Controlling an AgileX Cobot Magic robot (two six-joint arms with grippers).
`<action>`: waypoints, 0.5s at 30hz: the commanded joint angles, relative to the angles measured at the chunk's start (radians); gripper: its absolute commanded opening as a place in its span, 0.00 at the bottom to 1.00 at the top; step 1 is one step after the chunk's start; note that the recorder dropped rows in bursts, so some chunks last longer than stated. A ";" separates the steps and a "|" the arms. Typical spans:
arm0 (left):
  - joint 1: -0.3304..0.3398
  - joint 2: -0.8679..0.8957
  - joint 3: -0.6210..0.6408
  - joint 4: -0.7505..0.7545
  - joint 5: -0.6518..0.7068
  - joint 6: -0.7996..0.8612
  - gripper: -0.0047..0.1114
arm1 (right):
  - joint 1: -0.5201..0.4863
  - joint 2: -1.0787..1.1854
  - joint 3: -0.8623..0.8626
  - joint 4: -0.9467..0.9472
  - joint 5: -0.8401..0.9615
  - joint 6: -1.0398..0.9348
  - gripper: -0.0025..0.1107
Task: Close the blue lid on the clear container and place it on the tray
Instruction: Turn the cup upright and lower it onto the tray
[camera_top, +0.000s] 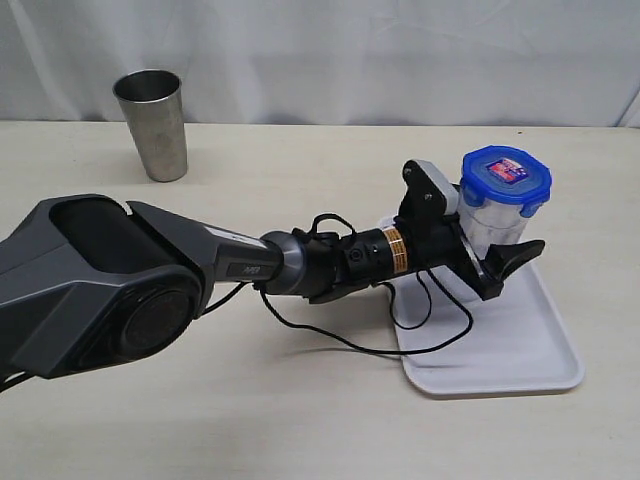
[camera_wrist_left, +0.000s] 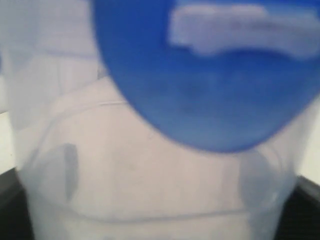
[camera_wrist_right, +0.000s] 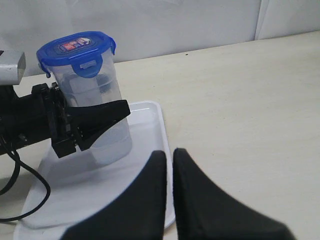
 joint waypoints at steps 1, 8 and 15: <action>0.015 -0.008 -0.006 0.019 0.005 -0.007 0.77 | -0.001 -0.005 0.002 0.000 -0.004 0.001 0.06; 0.035 -0.008 -0.006 0.128 0.008 -0.063 0.77 | -0.001 -0.005 0.002 0.000 -0.004 0.001 0.06; 0.070 -0.023 -0.004 0.237 0.087 -0.131 0.77 | -0.001 -0.005 0.002 0.000 -0.004 0.001 0.06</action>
